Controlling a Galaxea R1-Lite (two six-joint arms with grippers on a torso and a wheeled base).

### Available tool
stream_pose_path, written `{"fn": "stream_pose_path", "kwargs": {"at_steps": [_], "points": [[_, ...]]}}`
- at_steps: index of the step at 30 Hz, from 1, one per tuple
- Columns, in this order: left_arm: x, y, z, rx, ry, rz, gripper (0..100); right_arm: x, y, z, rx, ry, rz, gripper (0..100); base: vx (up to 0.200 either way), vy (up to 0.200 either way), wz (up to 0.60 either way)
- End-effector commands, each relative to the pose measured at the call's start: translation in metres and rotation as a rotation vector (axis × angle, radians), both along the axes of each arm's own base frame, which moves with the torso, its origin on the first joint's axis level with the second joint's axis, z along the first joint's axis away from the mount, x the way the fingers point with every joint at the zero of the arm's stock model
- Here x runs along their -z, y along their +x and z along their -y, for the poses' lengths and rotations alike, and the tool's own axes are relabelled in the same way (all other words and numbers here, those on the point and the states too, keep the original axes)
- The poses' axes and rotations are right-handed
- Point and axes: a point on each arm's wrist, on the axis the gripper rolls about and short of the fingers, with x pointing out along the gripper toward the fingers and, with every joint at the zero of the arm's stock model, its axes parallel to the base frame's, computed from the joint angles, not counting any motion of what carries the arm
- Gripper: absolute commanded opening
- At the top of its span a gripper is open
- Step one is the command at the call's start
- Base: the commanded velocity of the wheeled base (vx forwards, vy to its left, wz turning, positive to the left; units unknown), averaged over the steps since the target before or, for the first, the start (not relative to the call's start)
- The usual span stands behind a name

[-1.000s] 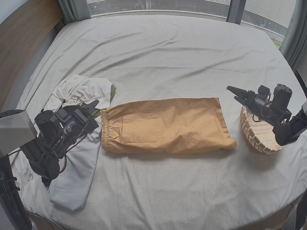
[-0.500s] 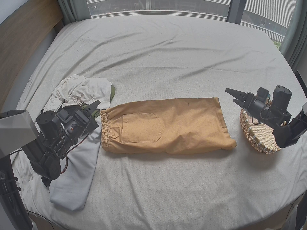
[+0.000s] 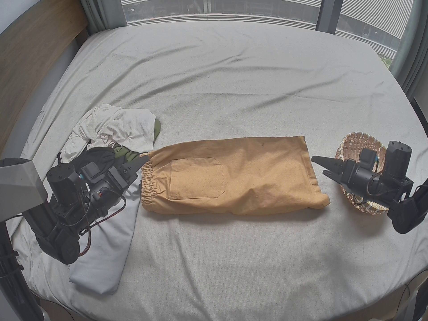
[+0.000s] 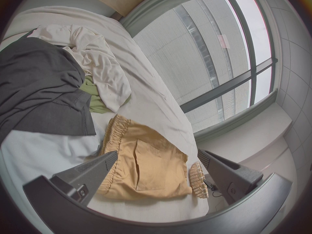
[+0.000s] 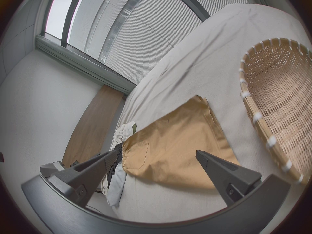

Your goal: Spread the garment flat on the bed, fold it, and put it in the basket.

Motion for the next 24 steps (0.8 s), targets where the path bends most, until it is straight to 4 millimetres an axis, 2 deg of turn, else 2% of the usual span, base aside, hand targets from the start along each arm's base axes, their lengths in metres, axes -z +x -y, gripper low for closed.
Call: {"fn": "stream_pose_path", "kwargs": {"at_steps": [1, 6, 11, 17, 24], "points": [[-0.004, -0.009, 0.000, 0.015, 0.022, 0.013, 100, 0.007, -0.018, -0.004, -0.013, -0.007, -0.040, 100, 0.000, 0.000, 0.00], [-0.002, -0.010, 0.000, 0.018, 0.037, 0.012, 100, 0.029, -0.022, -0.006, 0.022, -0.033, -0.129, 100, 0.000, 0.000, 0.00], [-0.004, -0.011, 0.000, 0.018, 0.036, 0.015, 100, 0.043, -0.022, -0.011, 0.031, -0.058, -0.176, 100, 0.000, 0.000, 0.00], [-0.003, -0.012, 0.001, 0.020, 0.038, 0.015, 100, 0.053, -0.020, -0.020, 0.046, -0.083, -0.206, 100, 0.000, 0.000, 0.00], [-0.002, -0.012, 0.002, 0.026, 0.040, 0.009, 100, 0.067, -0.017, -0.021, 0.056, -0.095, -0.255, 100, 0.000, 0.000, 0.00]]}}
